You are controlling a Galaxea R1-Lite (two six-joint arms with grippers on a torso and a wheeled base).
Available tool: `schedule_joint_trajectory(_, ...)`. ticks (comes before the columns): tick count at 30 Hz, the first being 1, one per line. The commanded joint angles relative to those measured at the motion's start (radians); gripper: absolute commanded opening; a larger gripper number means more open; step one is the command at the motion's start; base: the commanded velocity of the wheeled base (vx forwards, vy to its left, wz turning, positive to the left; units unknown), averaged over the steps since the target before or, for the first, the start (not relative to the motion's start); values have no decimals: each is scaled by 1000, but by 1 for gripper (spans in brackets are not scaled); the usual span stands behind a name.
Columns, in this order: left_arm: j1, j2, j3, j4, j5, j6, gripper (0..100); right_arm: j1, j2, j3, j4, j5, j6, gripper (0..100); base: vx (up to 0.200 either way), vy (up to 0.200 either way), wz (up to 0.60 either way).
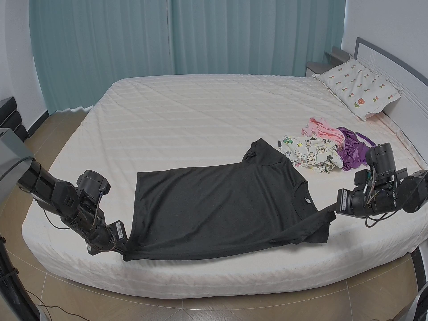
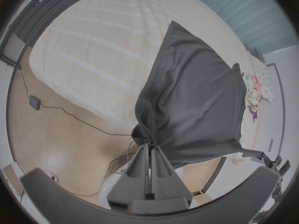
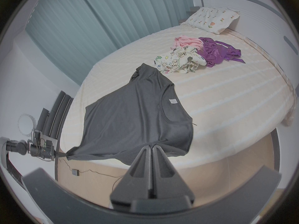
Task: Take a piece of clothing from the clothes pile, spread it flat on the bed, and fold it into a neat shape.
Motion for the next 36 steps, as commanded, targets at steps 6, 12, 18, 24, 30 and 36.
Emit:
schedule_joint_trajectory(6, -8, 4, -13, 19, -2, 18, 0, -22, -37, 40, 2, 7, -17, 0, 0, 0, 0)
schedule_joint_trajectory(12, -2, 13, -70, 15, -2, 9, 0, -22, 3, -37, -1, 26, -11, 0, 0, 0, 0)
schedule_joint_trajectory(18, 0, 73, -143, 12, 9, 0, 0, -22, 93, -129, -3, 26, -9, 0, 0, 0, 0)
schedule_joint_trajectory(24, 1, 154, -265, 11, 12, -65, 0, -19, 181, -221, -5, 26, 28, 0, 0, 0, 0)
schedule_joint_trajectory(30, 1, 249, -370, 11, 58, -109, 0, -18, 262, -314, -3, 20, 75, 0, 0, 0, 0)
schedule_joint_trajectory(36, 9, 317, -441, 11, 82, -134, 0, -16, 317, -371, -5, 17, 104, 0, 0, 0, 0)
